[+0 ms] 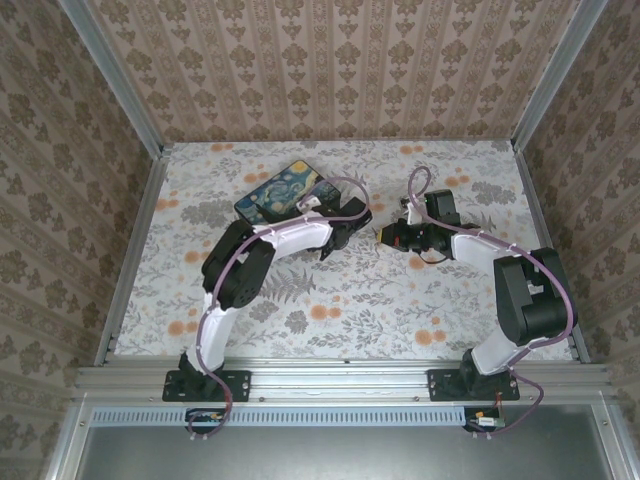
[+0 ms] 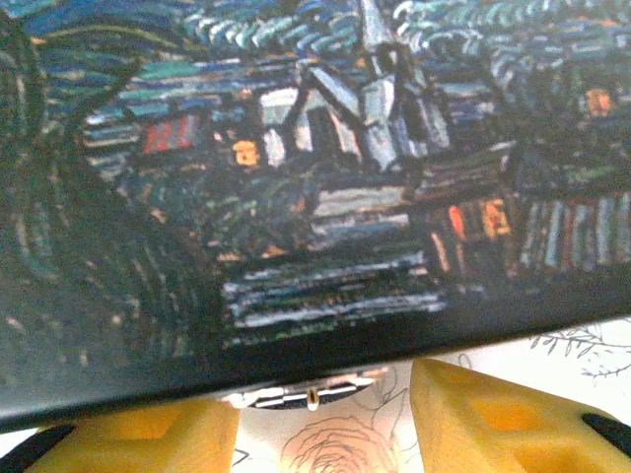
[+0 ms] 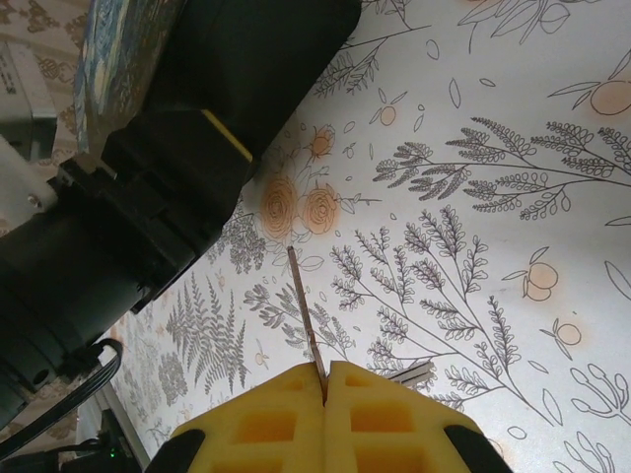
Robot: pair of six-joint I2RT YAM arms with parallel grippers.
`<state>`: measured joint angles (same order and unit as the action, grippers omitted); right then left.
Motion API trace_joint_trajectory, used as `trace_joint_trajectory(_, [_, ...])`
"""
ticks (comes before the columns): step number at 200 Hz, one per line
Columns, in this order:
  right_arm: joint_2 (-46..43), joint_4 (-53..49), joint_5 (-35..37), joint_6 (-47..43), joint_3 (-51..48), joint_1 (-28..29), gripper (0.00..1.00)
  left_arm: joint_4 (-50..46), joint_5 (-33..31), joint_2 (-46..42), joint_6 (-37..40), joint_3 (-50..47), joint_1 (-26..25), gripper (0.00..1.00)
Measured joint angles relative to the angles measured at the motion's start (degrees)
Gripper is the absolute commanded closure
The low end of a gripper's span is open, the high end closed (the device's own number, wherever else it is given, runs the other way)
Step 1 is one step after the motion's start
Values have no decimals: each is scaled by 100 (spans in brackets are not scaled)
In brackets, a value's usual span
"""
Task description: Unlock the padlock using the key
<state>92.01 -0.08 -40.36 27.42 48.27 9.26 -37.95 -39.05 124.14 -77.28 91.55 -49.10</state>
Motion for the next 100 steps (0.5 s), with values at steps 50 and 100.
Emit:
trace_joint_trajectory(50, [0,-9,-44,-24,0,0,100,-28,-162,236,-168,125,4,53])
trace_joint_trajectory(100, [2,-11,-48,-44,0,0,100,-177,-278,350,-275,197,31,64])
